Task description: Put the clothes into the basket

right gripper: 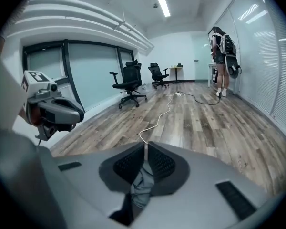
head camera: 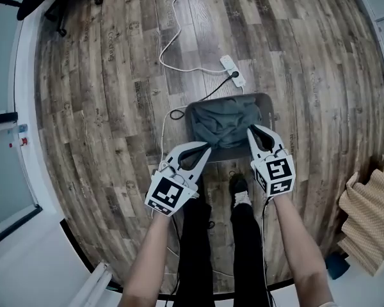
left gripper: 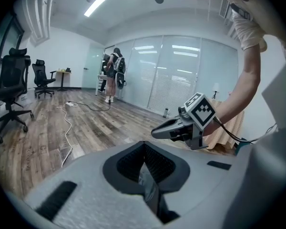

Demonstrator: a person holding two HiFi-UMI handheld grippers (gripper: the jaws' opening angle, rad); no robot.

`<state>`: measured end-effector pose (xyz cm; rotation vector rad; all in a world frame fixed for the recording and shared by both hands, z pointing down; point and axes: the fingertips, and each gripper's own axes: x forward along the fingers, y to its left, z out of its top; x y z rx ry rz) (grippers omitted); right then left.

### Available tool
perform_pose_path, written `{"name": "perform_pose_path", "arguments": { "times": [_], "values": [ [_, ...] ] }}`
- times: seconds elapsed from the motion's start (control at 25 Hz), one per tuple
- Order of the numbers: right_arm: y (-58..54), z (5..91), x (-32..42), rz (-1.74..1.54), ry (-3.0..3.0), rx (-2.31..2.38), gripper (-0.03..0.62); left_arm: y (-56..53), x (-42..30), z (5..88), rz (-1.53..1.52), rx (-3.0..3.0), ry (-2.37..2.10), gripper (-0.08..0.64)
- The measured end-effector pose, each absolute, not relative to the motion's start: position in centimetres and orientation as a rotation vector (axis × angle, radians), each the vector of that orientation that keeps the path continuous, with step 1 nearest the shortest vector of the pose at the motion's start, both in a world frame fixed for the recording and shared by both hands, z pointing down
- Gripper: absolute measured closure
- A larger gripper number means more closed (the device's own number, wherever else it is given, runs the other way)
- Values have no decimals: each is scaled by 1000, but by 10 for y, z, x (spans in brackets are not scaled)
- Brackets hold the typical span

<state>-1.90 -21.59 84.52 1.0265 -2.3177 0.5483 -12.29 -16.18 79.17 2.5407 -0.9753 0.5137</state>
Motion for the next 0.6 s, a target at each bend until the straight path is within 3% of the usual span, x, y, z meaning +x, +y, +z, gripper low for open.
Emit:
{"name": "perform_pose_path", "arguments": {
  "times": [0.28,0.6],
  "values": [
    [-202,727,-5,648,-2407,973,572,-162,-127,710,446,2470,-1104,548],
    [-188,577,10,522,-2528,893,573,-153,-109,596,403,2457,-1147,548]
  ]
}}
